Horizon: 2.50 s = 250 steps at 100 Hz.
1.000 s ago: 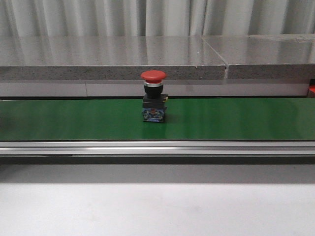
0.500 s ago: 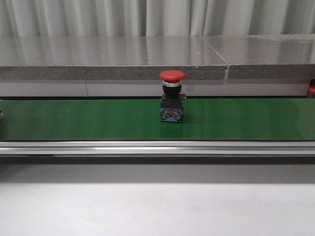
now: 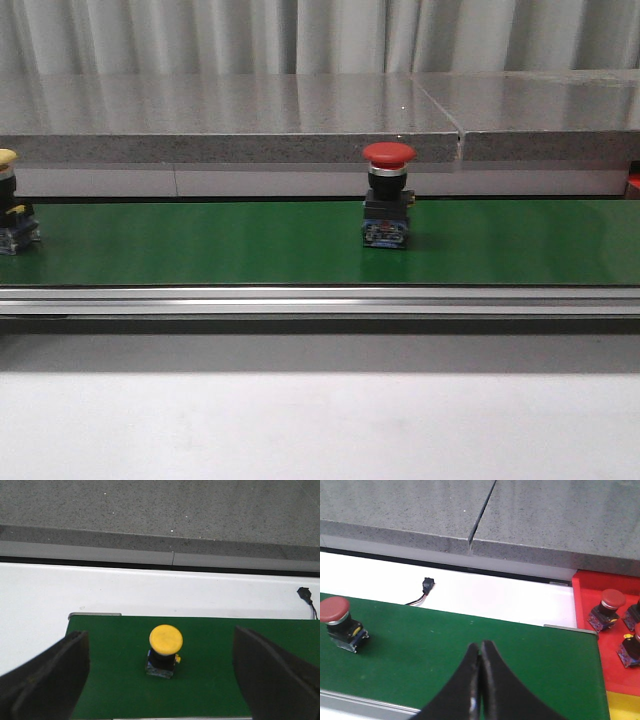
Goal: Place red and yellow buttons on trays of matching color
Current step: 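Lower the right gripper onto the red button on the belt, grasp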
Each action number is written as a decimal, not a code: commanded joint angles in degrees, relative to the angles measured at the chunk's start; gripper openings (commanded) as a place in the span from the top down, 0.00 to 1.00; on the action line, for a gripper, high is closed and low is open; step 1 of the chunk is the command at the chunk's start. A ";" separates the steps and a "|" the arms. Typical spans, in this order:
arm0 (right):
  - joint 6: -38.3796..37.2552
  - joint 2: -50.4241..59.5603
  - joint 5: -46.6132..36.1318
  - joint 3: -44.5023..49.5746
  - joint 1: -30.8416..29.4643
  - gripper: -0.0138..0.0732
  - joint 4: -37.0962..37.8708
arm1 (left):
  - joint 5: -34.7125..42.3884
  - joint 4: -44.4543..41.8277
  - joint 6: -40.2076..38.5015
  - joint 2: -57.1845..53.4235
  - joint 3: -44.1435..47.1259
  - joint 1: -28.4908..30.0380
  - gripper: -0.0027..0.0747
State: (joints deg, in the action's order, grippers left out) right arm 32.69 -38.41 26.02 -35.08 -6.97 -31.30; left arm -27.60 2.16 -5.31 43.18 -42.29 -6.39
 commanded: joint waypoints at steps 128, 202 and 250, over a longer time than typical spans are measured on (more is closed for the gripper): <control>0.38 0.47 -1.50 -1.83 0.08 0.92 -1.34 | 4.14 -0.04 0.17 -22.76 13.94 -0.42 0.99; 0.38 -0.79 1.45 -2.41 0.08 0.11 -1.45 | 4.14 -0.04 0.17 -22.76 13.94 -0.42 0.99; 0.38 -22.81 4.81 -13.35 0.08 0.11 -1.52 | 4.14 -0.04 0.17 -22.76 13.94 -0.42 0.99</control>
State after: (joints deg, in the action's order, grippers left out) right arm 32.69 -57.93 32.93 -44.83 -6.97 -31.40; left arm -27.78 1.93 -5.21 20.13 -26.80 -6.39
